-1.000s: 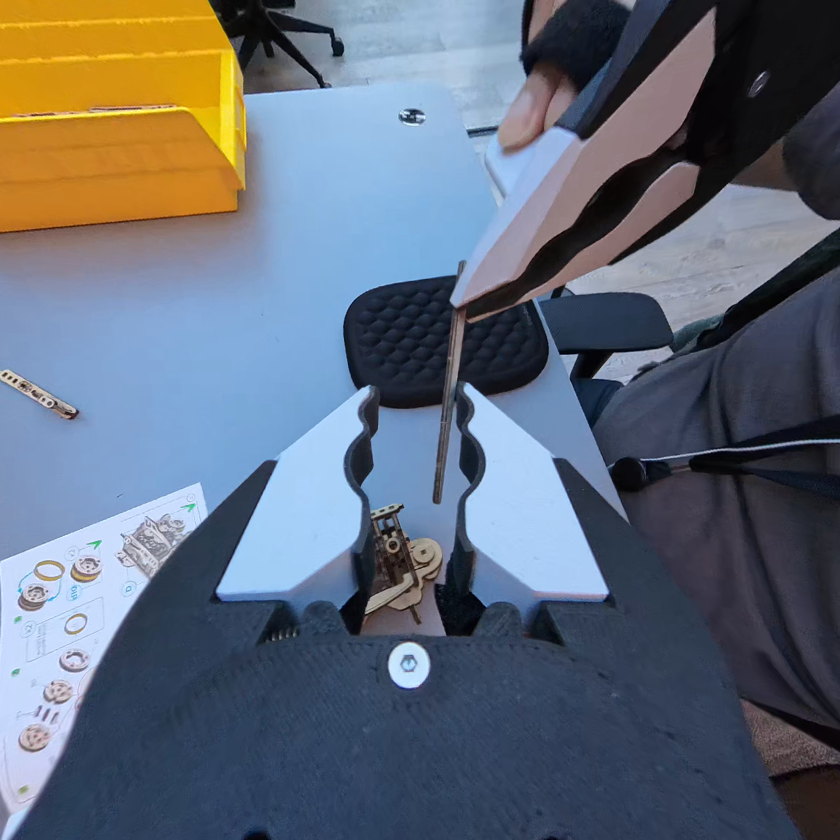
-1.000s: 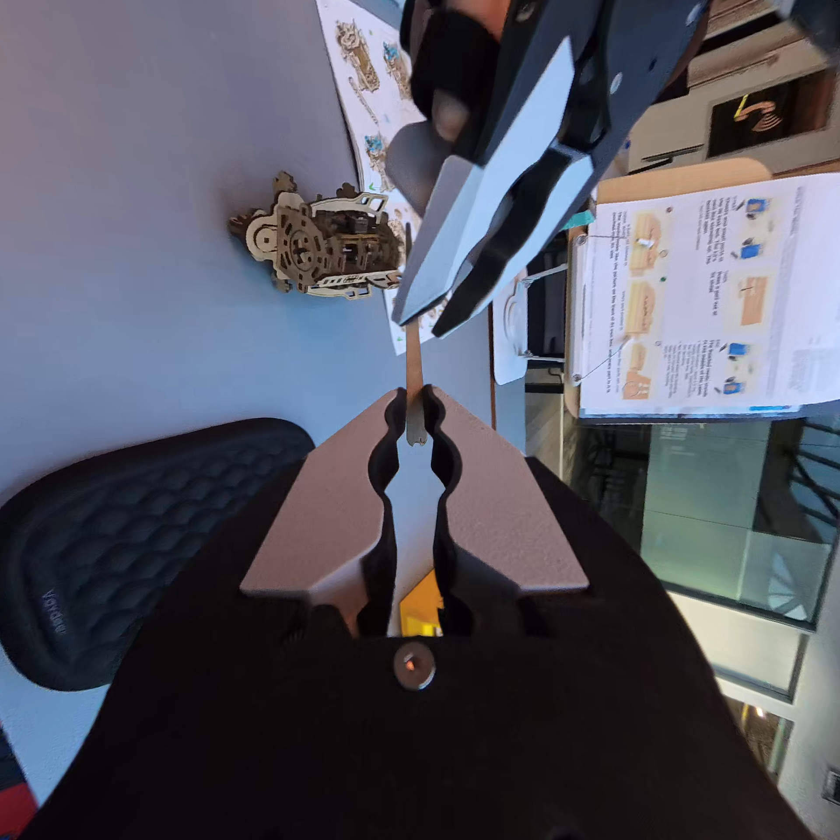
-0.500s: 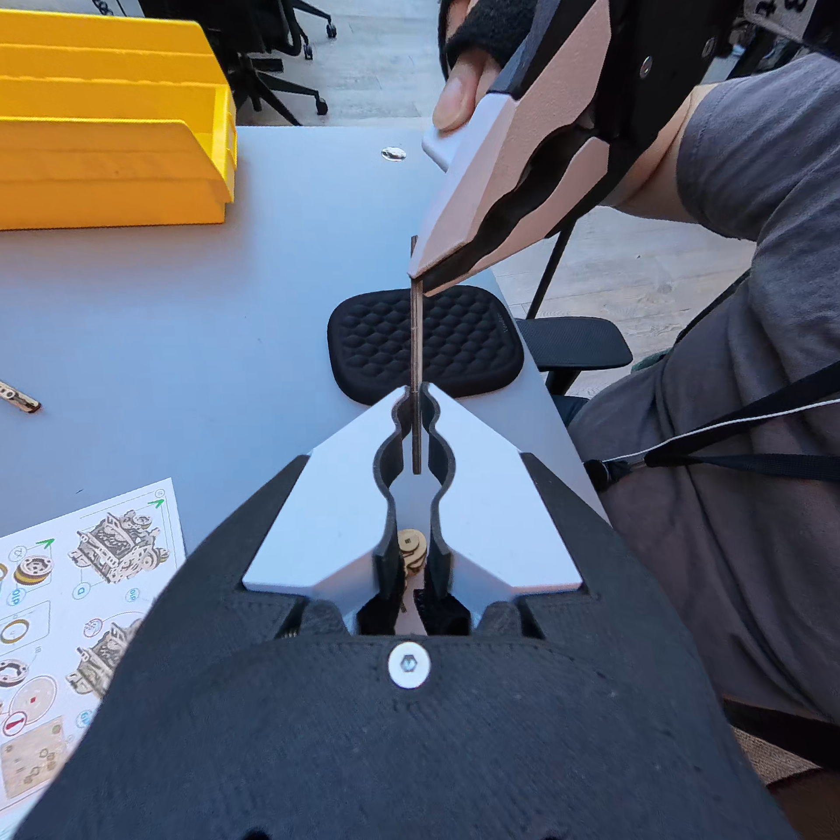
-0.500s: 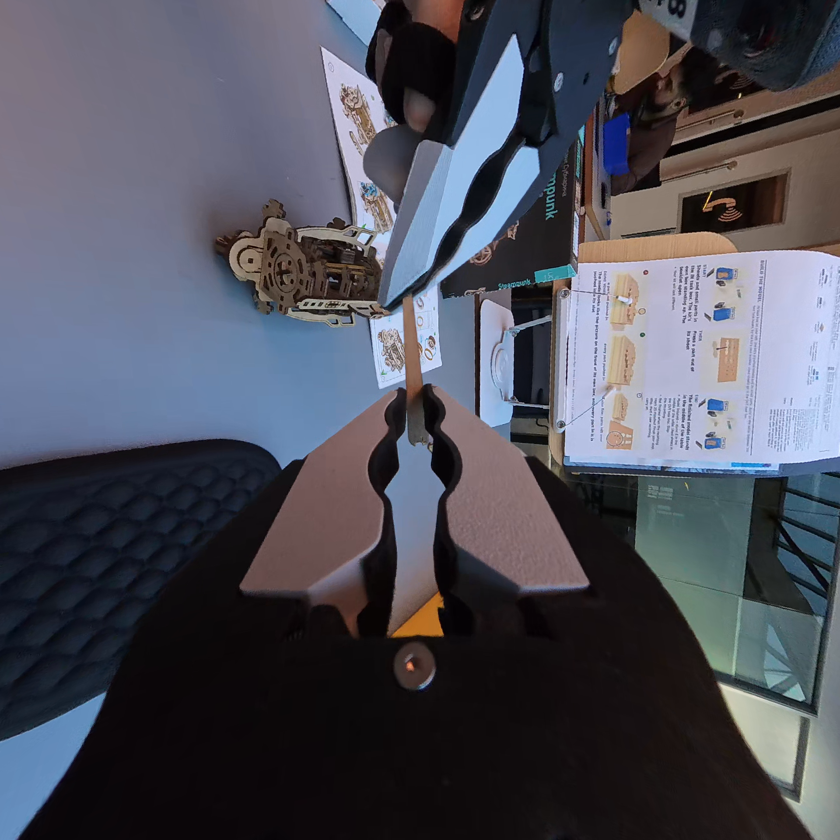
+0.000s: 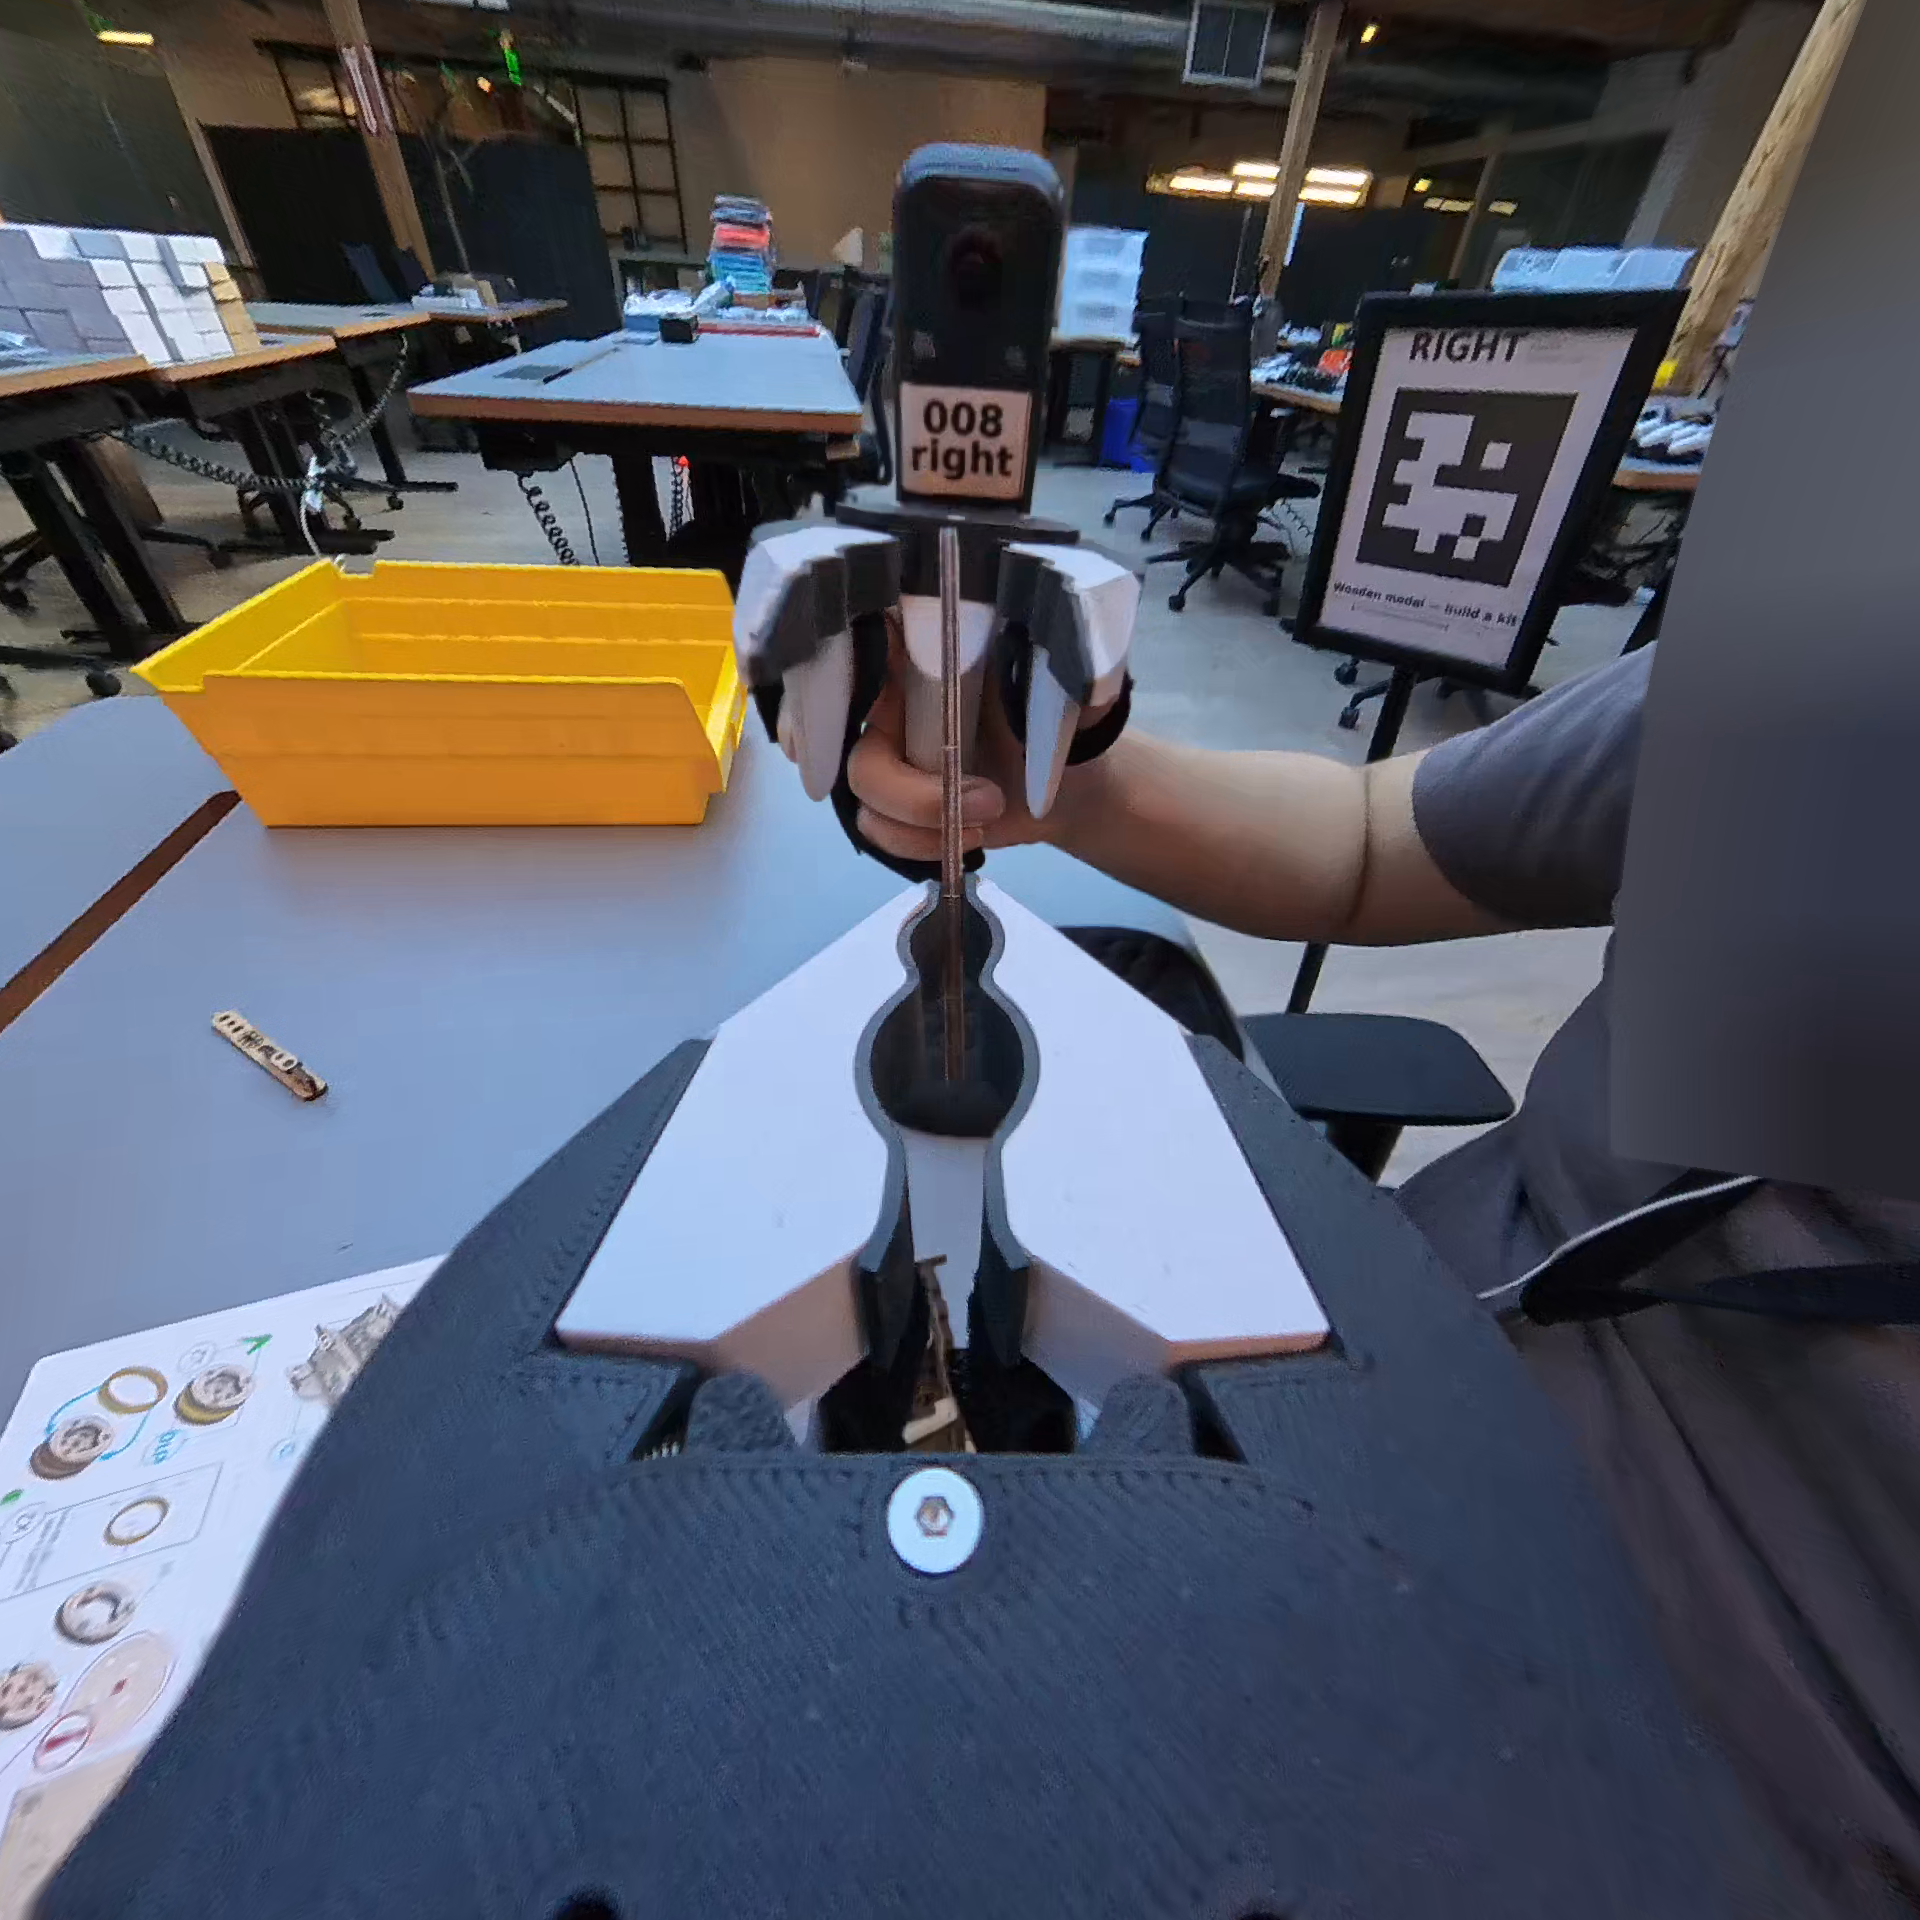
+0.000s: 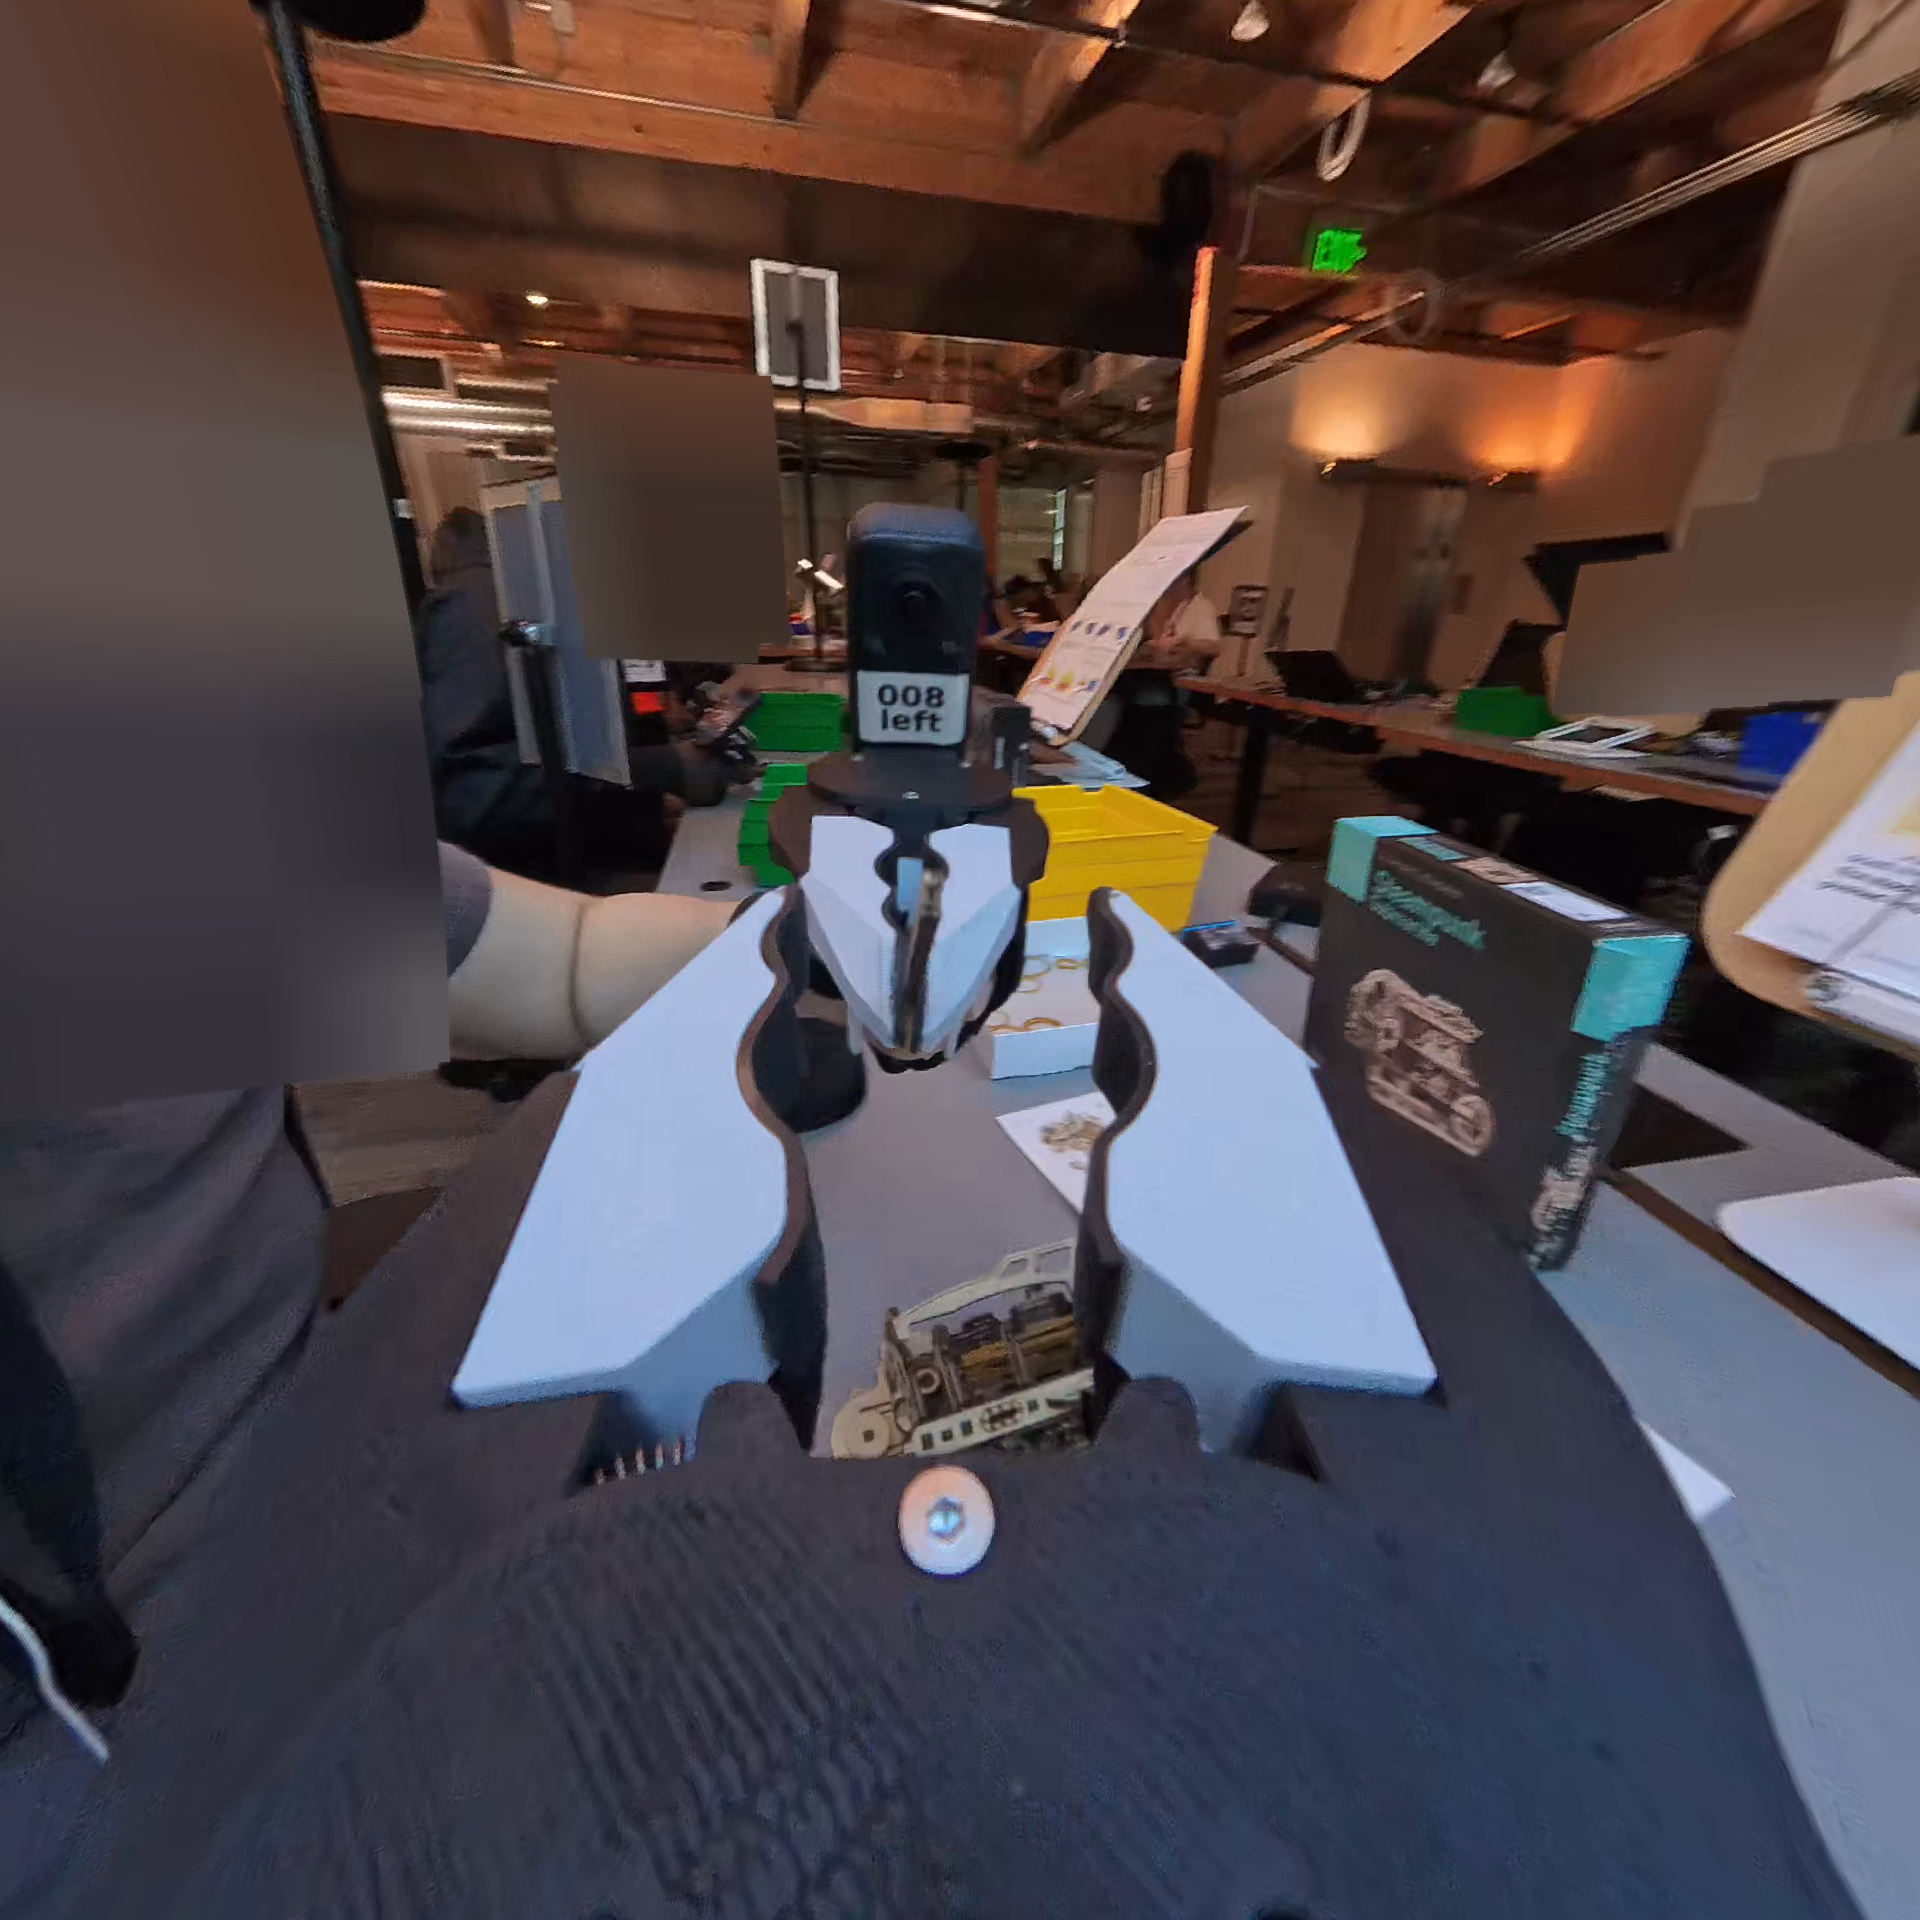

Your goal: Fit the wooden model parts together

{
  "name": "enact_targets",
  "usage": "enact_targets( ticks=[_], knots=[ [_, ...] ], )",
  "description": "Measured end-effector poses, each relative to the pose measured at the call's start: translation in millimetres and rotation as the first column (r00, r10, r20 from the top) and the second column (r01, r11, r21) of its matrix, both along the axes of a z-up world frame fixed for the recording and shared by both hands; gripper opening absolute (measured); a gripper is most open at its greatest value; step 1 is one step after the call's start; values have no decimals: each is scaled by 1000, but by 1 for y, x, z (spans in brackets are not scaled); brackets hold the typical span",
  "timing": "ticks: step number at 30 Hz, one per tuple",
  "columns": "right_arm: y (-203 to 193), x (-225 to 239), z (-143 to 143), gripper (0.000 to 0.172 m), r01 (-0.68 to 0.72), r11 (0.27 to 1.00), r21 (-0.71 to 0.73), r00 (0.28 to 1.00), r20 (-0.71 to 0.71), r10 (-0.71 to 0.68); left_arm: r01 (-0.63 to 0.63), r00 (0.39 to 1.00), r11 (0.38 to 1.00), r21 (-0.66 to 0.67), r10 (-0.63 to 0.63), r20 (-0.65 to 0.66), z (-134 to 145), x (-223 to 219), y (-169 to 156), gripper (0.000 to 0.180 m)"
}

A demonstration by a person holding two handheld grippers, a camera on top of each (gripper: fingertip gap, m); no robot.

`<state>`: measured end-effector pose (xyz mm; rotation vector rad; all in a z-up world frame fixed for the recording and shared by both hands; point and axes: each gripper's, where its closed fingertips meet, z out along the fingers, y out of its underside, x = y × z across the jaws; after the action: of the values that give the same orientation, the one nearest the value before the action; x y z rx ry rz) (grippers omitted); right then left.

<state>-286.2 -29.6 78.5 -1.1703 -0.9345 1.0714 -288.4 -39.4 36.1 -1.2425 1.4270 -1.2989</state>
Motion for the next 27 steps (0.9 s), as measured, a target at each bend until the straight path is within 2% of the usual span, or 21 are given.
enact_targets(
  ticks=[2,6,10,14,16,27],
  knots=[
    [3,-16,-10,51,-57,998,-26,997,53,58,-11,999,1000,22,11,-36,-5,-3,0,0],
    [3,-38,-30,34,-165,985,-60,971,166,172,-24,998,1000,14,25,-52,-9,-6,2,0],
    [4,-50,-31,23,-223,970,-92,960,150,235,-50,996,999,11,51,-77,-16,-5,7,0],
    [7,-56,-27,11,-248,963,-104,960,108,259,-63,997,998,-16,63,-33,-13,-4,12,0],
    [9,-57,-23,0,-254,962,-98,962,73,262,-72,997,997,-24,72,-14,-12,-5,15,0],
    [18,-56,-25,0,-205,976,-78,975,65,210,-89,996,995,-46,90,7,-7,-10,22,0]
  ],
)
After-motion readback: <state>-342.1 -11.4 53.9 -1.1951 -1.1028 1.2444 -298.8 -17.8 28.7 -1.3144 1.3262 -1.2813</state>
